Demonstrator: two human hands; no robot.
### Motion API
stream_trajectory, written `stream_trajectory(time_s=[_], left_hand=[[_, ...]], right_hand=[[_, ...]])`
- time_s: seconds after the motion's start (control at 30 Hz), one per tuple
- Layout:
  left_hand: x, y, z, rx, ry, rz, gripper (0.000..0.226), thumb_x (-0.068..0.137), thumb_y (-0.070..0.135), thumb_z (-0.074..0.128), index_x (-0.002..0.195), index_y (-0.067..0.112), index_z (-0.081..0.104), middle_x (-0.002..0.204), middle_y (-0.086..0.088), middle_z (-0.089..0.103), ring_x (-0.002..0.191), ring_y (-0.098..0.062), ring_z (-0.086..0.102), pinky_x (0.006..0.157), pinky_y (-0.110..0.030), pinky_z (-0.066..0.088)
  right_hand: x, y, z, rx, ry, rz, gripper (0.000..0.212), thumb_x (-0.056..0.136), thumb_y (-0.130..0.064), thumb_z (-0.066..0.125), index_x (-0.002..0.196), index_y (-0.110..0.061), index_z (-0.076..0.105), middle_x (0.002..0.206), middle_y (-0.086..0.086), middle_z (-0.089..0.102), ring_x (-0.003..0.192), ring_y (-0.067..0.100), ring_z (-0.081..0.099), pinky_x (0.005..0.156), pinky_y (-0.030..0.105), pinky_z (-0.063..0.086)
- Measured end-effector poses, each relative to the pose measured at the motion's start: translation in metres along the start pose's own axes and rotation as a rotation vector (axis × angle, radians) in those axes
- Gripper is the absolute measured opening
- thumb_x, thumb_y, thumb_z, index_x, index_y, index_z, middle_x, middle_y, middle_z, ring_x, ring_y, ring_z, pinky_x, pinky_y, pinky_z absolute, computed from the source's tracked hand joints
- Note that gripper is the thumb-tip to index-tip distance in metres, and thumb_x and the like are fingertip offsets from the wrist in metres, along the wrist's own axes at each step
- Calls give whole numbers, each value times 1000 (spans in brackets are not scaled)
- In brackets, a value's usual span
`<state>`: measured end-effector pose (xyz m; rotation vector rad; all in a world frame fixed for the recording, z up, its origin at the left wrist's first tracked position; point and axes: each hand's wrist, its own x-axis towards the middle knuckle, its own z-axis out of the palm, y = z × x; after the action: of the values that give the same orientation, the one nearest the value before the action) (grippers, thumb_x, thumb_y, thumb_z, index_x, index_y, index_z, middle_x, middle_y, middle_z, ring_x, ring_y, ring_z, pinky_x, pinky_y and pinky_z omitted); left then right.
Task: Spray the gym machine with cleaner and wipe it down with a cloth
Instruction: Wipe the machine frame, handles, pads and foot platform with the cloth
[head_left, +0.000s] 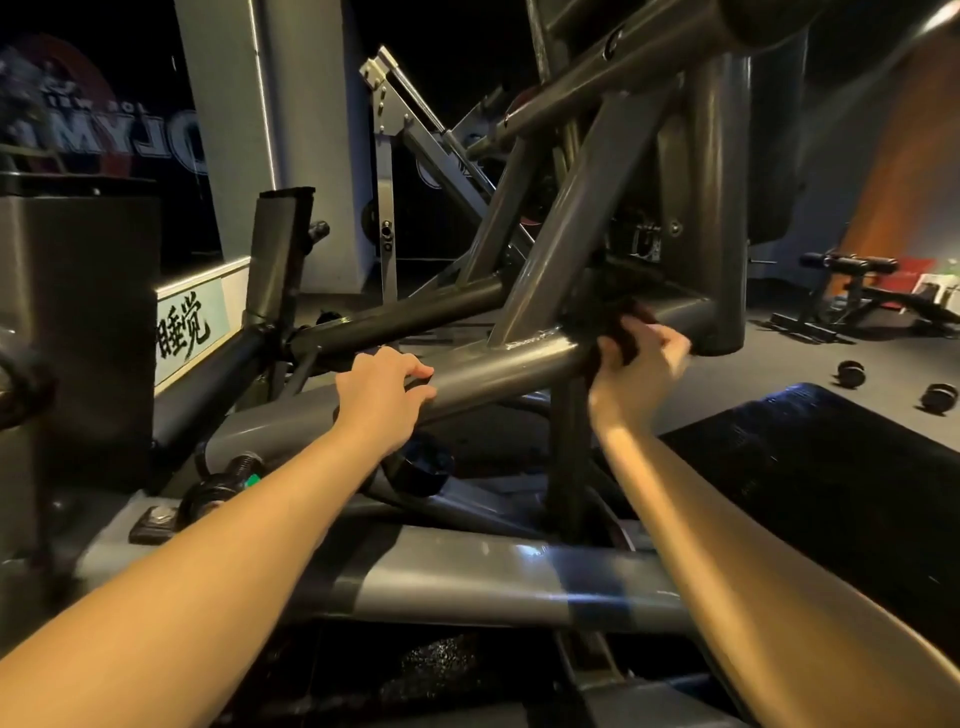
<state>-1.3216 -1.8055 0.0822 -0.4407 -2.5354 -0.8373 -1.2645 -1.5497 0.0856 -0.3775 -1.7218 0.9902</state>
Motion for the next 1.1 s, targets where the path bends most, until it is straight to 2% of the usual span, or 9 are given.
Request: stream_trajectory(time_s=[0.2, 0.33, 0.57, 0.67, 0.73, 0.83, 0.93, 1.03, 1.1], left_hand=[[-4, 2, 0, 23, 30, -6, 29, 97, 33, 70, 126, 32, 70, 130, 4, 64, 128, -26, 52, 102, -48, 37], [-6, 5, -2, 77, 26, -1, 27, 100, 33, 66, 127, 33, 70, 133, 4, 62, 128, -27, 50, 100, -46, 35], [-30, 11, -6, 235, -50, 50, 48, 104, 45, 55, 150, 33, 51, 158, 3, 44, 144, -28, 35, 113, -49, 32], [-75, 7, -3, -4, -92, 5, 57, 101, 47, 60, 153, 30, 46, 157, 3, 45, 145, -25, 34, 118, -46, 26], [-106, 0, 1, -244, -211, -124, 59, 98, 50, 63, 151, 27, 49, 151, 4, 52, 138, -19, 45, 117, -40, 34], [-145, -16, 12, -592, -363, -345, 70, 91, 52, 71, 150, 19, 51, 136, 8, 60, 117, -6, 59, 100, -25, 41], [-172, -31, 13, -778, -425, -472, 93, 67, 73, 80, 142, 22, 59, 123, 7, 72, 109, -10, 68, 91, -29, 49], [-187, -37, 10, -883, -562, -477, 43, 95, 49, 69, 127, 22, 68, 115, 0, 77, 111, -18, 72, 100, -37, 53], [-193, -40, 8, -909, -558, -488, 28, 100, 33, 64, 122, 17, 71, 112, -3, 78, 109, -20, 73, 103, -41, 54]], right_hand=[[-92, -29, 52, 127, -411, -115, 30, 95, -4, 68, 124, -11, 64, 130, 0, 40, 108, -31, 35, 90, -7, 30], [-98, -27, 35, 78, -650, -152, 23, 95, -12, 71, 117, -21, 73, 123, -6, 56, 107, -17, 49, 96, 1, 36], [-119, -3, -15, 205, -784, 251, 20, 91, -11, 76, 100, -27, 67, 100, -4, 69, 94, 9, 66, 86, 25, 50], [-135, 6, -24, 332, -835, 408, 21, 89, -5, 76, 95, -24, 69, 95, 5, 70, 86, 20, 66, 75, 33, 49], [-146, 7, -29, 400, -860, 461, 21, 89, -3, 76, 95, -21, 70, 94, 8, 70, 84, 20, 66, 70, 31, 49], [-162, 6, -36, 512, -888, 541, 23, 88, 4, 75, 98, -15, 68, 93, 8, 70, 82, 18, 68, 67, 29, 51], [-176, 2, -41, 597, -948, 633, 24, 89, 9, 70, 103, -10, 65, 89, 4, 70, 76, 14, 69, 60, 25, 52], [-187, -1, -44, 632, -1000, 683, 24, 90, 7, 69, 109, -8, 65, 91, 5, 71, 82, 16, 71, 66, 27, 56], [-192, -2, -43, 630, -1028, 695, 26, 90, 5, 70, 113, -6, 65, 96, 7, 72, 88, 21, 72, 71, 31, 57]])
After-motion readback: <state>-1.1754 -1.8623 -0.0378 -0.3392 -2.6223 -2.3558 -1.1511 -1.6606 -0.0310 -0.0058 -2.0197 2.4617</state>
